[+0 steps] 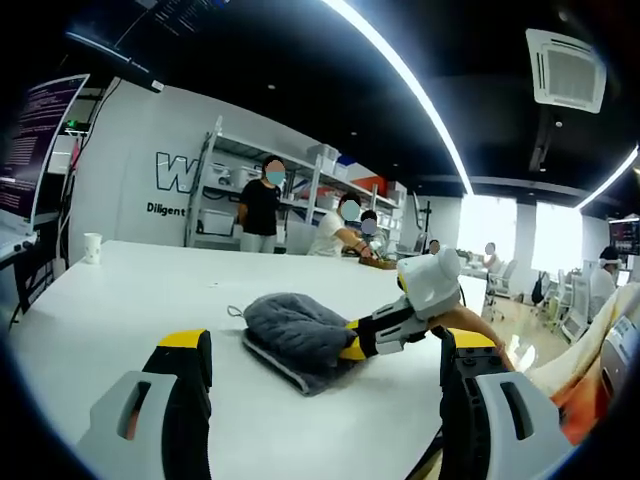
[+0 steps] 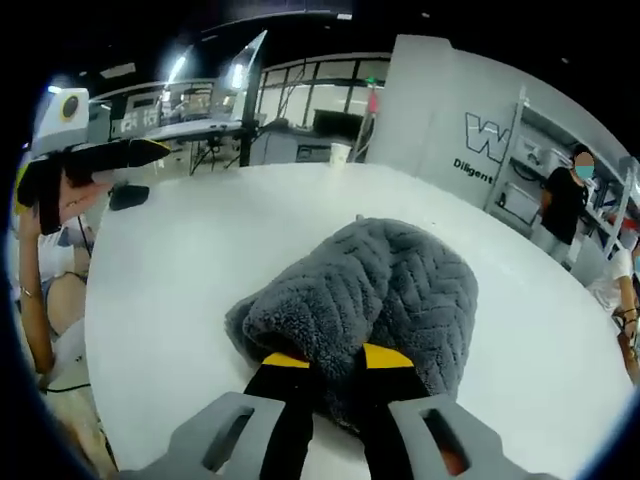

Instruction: Open the folded towel by lifting each exposed corner and separating the folded layers until the towel lies flat within the target outline without major curled edges

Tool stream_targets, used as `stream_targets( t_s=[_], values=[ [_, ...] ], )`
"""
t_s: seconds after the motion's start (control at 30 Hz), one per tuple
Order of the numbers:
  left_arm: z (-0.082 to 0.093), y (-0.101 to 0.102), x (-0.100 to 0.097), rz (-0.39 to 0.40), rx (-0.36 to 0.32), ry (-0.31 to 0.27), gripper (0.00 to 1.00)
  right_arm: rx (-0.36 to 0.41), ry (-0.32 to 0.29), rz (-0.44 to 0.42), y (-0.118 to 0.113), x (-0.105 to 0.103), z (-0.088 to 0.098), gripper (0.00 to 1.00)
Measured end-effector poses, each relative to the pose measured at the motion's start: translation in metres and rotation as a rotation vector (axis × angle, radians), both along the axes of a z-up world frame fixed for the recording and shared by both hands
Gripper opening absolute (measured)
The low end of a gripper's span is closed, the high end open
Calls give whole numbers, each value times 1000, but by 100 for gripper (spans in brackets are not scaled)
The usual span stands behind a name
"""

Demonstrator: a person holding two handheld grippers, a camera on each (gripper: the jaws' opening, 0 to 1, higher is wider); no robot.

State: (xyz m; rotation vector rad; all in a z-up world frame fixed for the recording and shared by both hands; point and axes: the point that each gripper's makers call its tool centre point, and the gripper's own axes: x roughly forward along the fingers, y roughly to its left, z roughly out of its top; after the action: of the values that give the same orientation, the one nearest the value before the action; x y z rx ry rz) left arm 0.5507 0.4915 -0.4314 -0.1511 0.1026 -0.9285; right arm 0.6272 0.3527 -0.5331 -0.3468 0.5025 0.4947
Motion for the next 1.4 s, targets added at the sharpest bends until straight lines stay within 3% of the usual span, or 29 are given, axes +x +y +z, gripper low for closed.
stream_targets(
  t_s=[0.3,0.57,0.7,0.77,0.83,0.9,0.97,1.07,1.13,1.3,1.4],
  values=[
    [-1,-5,-1,-13,6,1,93,-81,-34,22,1,-2,0,13],
    [-4,-9,1,-26,12,7,93,-148,-106,53,0,-9,12,28],
    [-5,-8,2,-21,18,8,93,-131,-191,-1,-15,-11,35,49],
    [-5,-6,4,-14,15,11,93,-130,-207,-17,-25,-17,43,51],
    [-6,-4,4,-10,14,14,93,-125,-216,-38,-35,-21,47,60],
    [-5,-3,5,-7,12,14,93,-98,-234,-75,-44,-21,52,86],
    [-5,-2,5,-4,13,12,93,-102,-263,-90,-54,-22,56,98],
    [-6,-2,4,-4,18,11,93,-93,-260,-115,-67,-26,56,91],
    [-8,-1,5,4,27,10,93,-56,-266,-117,-73,-28,58,99],
    [-18,2,12,40,79,9,94,-10,-296,-112,-83,-33,62,99],
    [-25,4,17,50,103,18,94,11,-274,-98,-85,-37,57,99]
  ],
)
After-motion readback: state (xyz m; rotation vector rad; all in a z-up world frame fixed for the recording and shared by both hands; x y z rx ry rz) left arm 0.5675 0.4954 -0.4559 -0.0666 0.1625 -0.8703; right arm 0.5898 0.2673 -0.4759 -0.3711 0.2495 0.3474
